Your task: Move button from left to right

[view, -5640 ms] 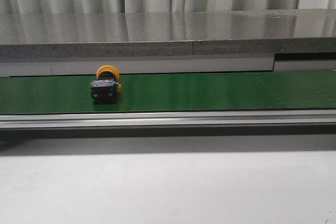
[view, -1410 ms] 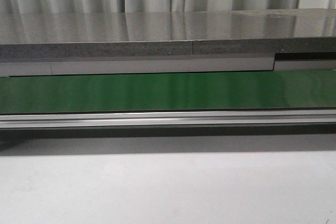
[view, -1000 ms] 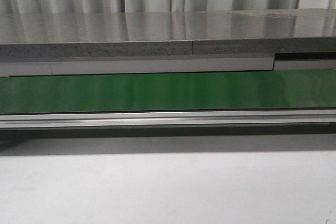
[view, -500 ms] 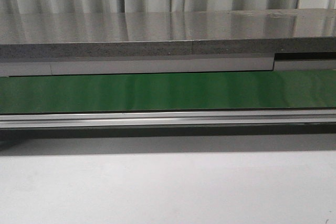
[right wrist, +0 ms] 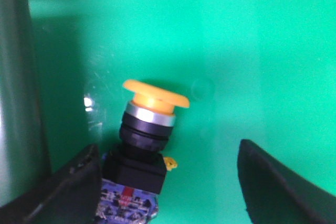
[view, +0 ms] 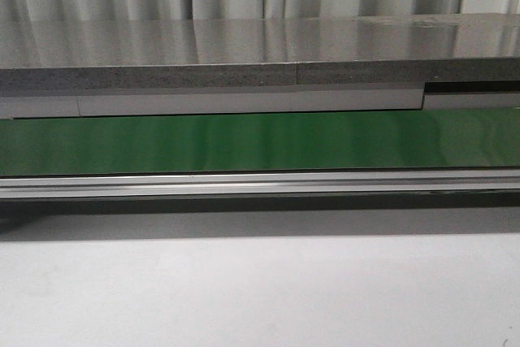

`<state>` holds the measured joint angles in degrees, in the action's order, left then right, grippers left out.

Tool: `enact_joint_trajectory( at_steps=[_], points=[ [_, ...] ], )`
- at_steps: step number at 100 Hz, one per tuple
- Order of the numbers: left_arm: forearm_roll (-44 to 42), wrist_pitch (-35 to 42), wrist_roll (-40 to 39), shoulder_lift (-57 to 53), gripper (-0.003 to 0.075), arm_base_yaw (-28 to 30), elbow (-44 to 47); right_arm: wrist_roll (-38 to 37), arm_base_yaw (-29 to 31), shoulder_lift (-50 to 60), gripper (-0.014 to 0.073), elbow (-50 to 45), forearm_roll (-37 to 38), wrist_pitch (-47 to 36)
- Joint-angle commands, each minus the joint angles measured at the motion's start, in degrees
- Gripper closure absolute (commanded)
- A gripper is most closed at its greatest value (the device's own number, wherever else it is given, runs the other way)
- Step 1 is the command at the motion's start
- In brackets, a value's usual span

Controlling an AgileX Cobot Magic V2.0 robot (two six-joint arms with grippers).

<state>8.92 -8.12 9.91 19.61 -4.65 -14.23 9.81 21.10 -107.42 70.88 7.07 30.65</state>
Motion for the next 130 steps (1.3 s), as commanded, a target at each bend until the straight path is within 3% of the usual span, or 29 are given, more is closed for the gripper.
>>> enact_joint_trajectory(
  at_steps=[1, 32, 66, 98, 130],
  points=[
    [0.6, 4.8, 0.1, 0.2, 0.0741, -0.5, -1.5, -0.1, 0.2, 3.3, 0.004, 1.7, -0.2, -2.1],
    [0.6, 4.8, 0.1, 0.2, 0.0741, -0.5, -1.5, -3.0, -1.4, 11.9, 0.0044, 1.7, -3.4, -5.6],
    [0.6, 4.8, 0.1, 0.2, 0.0741, -0.5, -1.5, -3.0, -11.7, 24.7, 0.0044, -1.4, -7.6, -9.1],
    [0.6, 4.8, 0.1, 0.2, 0.0741, -0.5, -1.5, -3.0, -20.0, 43.4, 0.0044, -18.2, -10.6, -18.9],
    [0.6, 4.8, 0.1, 0.2, 0.0741, -0.5, -1.5, -3.0, -21.9, 66.2, 0.0044, -36.2, -11.7, -21.2]
  ],
)
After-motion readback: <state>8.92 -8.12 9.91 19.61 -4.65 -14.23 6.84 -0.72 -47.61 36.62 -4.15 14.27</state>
